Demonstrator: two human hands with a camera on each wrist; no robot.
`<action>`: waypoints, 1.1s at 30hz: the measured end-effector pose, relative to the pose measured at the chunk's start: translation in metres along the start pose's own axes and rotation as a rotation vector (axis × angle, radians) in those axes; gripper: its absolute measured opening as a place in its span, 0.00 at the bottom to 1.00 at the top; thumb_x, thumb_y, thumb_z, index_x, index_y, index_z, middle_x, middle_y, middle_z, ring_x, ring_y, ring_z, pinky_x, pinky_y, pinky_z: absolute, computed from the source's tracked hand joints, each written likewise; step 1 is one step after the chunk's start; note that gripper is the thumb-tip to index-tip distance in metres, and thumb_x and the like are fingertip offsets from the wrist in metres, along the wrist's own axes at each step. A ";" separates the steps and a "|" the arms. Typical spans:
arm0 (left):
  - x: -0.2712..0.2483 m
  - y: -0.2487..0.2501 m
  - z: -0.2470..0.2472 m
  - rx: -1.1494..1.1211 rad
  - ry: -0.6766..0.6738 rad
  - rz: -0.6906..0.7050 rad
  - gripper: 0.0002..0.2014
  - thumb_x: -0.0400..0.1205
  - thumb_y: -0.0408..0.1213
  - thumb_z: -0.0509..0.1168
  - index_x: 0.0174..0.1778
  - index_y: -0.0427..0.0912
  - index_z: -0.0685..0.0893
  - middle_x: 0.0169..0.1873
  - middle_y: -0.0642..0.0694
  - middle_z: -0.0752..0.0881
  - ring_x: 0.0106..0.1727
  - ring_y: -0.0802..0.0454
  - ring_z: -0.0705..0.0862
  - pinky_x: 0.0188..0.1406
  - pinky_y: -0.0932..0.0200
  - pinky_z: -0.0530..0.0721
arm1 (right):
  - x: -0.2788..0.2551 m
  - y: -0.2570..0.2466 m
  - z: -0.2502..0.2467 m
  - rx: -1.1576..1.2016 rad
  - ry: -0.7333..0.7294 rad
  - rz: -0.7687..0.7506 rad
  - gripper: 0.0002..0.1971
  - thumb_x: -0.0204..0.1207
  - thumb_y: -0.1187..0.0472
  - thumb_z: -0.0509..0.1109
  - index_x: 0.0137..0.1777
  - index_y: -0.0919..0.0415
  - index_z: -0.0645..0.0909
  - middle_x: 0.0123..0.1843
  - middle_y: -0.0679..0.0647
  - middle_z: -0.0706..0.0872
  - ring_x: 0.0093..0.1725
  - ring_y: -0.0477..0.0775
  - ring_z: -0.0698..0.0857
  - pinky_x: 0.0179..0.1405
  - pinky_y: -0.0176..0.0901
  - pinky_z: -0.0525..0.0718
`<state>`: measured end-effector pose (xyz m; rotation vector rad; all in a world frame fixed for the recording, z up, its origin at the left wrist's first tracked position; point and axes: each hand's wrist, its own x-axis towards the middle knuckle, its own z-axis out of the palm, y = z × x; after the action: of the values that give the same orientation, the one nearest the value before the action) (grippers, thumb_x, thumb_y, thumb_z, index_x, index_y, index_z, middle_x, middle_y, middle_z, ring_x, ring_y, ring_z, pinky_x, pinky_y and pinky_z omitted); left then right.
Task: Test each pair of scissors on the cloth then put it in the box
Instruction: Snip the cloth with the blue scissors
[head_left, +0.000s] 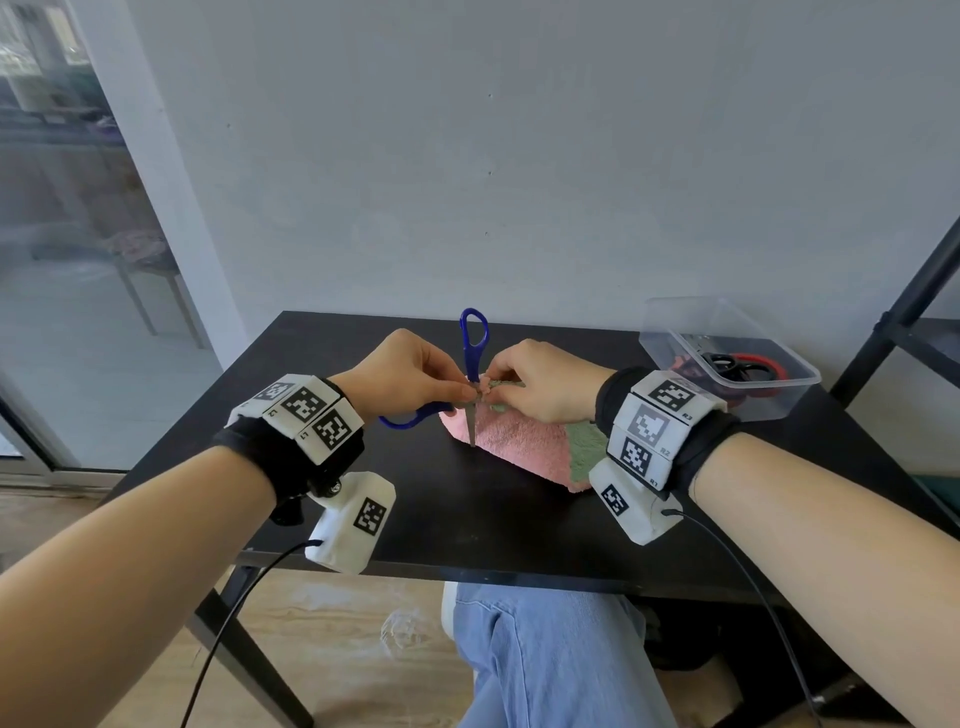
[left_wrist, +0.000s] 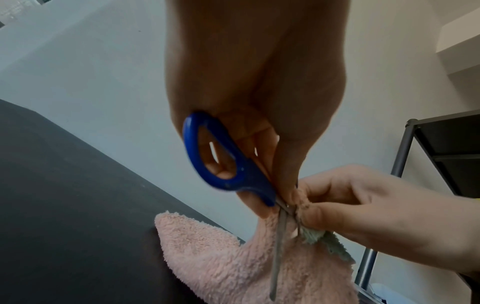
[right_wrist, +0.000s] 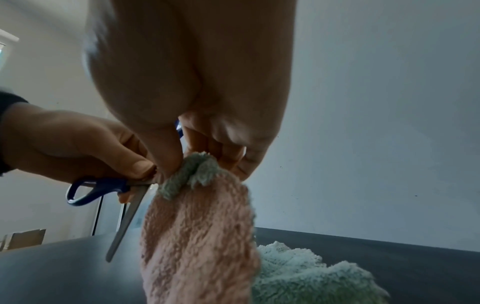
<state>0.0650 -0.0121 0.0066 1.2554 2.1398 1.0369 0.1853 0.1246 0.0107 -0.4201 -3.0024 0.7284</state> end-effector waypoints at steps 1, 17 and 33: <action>0.001 0.000 0.000 0.009 -0.003 0.003 0.04 0.75 0.37 0.75 0.37 0.42 0.91 0.30 0.52 0.90 0.32 0.63 0.87 0.33 0.75 0.82 | -0.001 0.000 -0.001 -0.010 -0.004 0.000 0.09 0.80 0.57 0.67 0.54 0.60 0.85 0.49 0.56 0.87 0.49 0.56 0.85 0.52 0.49 0.81; 0.003 -0.001 0.000 0.042 -0.018 0.014 0.04 0.75 0.37 0.75 0.35 0.43 0.90 0.24 0.57 0.88 0.29 0.67 0.85 0.30 0.77 0.79 | -0.003 0.009 -0.001 -0.053 0.005 0.023 0.06 0.81 0.58 0.66 0.50 0.58 0.84 0.36 0.46 0.78 0.35 0.45 0.76 0.36 0.40 0.71; 0.000 -0.005 -0.018 0.047 0.015 -0.055 0.04 0.74 0.39 0.75 0.36 0.42 0.92 0.30 0.50 0.91 0.30 0.65 0.85 0.32 0.76 0.80 | 0.004 0.029 -0.009 -0.039 0.056 0.109 0.11 0.80 0.62 0.66 0.48 0.72 0.83 0.40 0.53 0.86 0.38 0.56 0.83 0.38 0.44 0.79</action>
<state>0.0500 -0.0200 0.0136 1.2067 2.2094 0.9820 0.1896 0.1542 0.0052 -0.6001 -2.9650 0.6537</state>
